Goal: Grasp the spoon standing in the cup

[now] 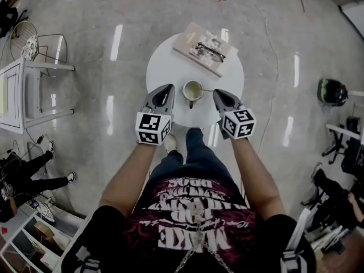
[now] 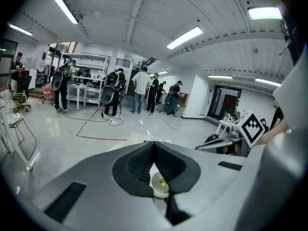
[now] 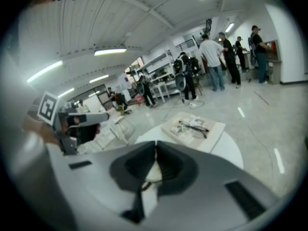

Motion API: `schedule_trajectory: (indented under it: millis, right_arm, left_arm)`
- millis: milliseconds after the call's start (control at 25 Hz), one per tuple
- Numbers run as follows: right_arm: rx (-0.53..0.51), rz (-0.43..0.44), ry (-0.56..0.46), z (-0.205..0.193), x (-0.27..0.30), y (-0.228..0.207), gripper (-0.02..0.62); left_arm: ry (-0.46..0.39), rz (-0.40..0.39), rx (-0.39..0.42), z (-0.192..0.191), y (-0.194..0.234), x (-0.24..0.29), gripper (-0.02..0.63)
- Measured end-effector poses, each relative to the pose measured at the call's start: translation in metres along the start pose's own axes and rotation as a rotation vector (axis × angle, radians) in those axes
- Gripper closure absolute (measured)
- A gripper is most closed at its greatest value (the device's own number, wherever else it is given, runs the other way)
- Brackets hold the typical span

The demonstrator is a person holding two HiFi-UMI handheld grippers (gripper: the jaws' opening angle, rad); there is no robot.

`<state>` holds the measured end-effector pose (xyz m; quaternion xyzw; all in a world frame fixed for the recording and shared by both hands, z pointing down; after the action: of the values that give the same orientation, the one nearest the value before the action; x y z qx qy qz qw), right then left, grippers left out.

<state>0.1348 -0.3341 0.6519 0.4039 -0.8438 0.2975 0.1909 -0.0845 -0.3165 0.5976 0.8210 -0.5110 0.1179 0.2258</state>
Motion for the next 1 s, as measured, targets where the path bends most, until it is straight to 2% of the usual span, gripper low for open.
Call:
schedule_trajectory:
  millis: [480, 760, 800, 880, 1000]
  right_arm:
    - [0.002, -0.02, 0.078, -0.021, 0.018, -0.015, 0.558]
    - [-0.01, -0.077, 0.068, -0.022, 0.013, -0.02, 0.556]
    - [-0.014, -0.089, 0.062, -0.021, 0.01, -0.021, 0.549]
    - [-0.017, -0.101, 0.05, -0.019, 0.003, -0.024, 0.451]
    - [-0.028, -0.127, 0.016, -0.013, -0.011, -0.023, 0.436]
  left_arm:
    - [0.024, 0.02, 0.006, -0.006, 0.0, 0.005, 0.581]
    - [0.017, 0.01, 0.029, -0.002, -0.005, -0.007, 0.583]
    - [0.014, 0.008, 0.033, -0.001, -0.006, -0.009, 0.583]
    - [0.007, 0.004, 0.044, 0.002, -0.009, -0.014, 0.583]
    - [-0.015, -0.001, 0.062, 0.01, -0.011, -0.024, 0.582]
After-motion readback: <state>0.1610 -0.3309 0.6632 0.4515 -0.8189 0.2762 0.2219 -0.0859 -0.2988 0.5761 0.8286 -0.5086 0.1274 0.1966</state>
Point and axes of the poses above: the fingertips, and each gripper's own axes: x forward along the fingers, y to its left, z out of its top, the point moved 6 cm from there along -x, backward along the fingers, and after that the axes turned 3 degrees about -z, right-handed, at the moved point
